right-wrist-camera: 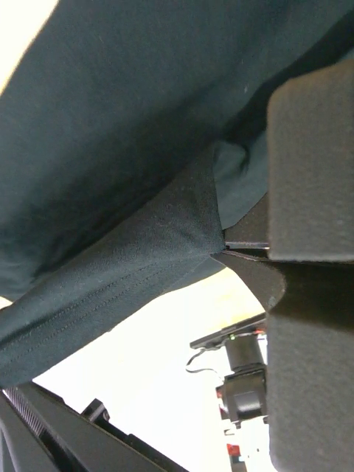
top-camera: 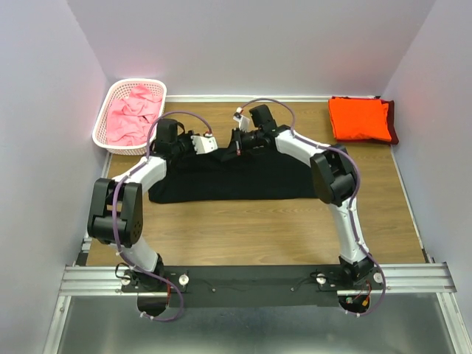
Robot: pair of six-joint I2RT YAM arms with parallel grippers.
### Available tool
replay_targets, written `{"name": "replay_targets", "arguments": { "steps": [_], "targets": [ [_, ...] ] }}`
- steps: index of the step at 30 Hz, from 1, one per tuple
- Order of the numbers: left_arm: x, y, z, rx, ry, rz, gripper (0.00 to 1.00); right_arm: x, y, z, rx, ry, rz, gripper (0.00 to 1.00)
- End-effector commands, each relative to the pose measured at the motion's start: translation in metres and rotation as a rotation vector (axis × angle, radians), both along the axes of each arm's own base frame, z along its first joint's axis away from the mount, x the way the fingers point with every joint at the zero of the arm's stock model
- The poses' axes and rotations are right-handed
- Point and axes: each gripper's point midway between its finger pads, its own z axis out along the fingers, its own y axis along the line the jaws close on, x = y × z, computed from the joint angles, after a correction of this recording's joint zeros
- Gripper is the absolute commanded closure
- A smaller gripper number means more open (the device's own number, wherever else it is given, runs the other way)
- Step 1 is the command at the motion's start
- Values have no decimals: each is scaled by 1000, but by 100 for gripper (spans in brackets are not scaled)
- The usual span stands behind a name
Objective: Fold and stack the t-shirts
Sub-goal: Fold the tshirt
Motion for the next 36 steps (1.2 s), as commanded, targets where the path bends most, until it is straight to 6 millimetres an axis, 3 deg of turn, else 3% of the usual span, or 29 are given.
{"name": "replay_targets", "arguments": {
  "steps": [1, 6, 11, 16, 22, 29, 36],
  "targets": [
    [21, -1, 14, -30, -44, 12, 91, 25, -6, 0, 5, -36, -49, 99],
    [27, -2, 1, -21, -16, 13, 89, 40, -10, -3, 12, -42, -69, 100],
    [35, -1, -1, -37, 6, 42, 89, 40, -9, -8, 17, -32, -61, 99],
    [33, 10, 1, -39, 46, 130, 96, 35, -10, -4, 20, -25, -55, 100],
    [14, 24, 5, -35, 50, 245, 96, 25, -11, 2, 37, 7, -43, 99],
    [-16, 13, -14, -81, 127, 335, 94, 17, -13, 7, 47, 28, -31, 99],
    [-34, 10, -17, -154, 160, 398, 89, 8, -17, 4, 41, 43, -25, 99]
  ]
}}
